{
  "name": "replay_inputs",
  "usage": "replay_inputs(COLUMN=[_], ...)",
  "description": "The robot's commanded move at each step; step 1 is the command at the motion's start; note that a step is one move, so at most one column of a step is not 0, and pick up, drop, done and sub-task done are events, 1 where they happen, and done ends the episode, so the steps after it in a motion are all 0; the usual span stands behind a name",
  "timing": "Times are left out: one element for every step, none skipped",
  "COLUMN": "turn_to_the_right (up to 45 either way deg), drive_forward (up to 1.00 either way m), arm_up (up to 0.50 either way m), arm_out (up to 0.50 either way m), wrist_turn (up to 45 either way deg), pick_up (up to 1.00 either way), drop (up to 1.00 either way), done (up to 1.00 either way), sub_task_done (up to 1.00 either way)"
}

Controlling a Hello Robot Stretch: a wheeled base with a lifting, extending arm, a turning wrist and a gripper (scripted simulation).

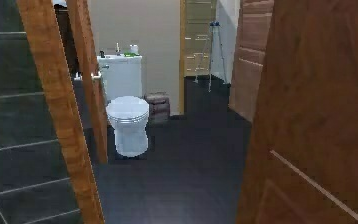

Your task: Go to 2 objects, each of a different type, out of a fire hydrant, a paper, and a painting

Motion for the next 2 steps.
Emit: replay_inputs(turn_to_the_right=[0.0, 0.0], drive_forward=[1.0, 0.95], arm_up=[0.0, 0.0], arm_out=[0.0, 0.0], wrist_turn=[0.0, 0.0], pick_up=[0.0, 0.0], drop=[0.0, 0.0], done=[0.0, 0.0], sub_task_done=[0.0, 0.0])
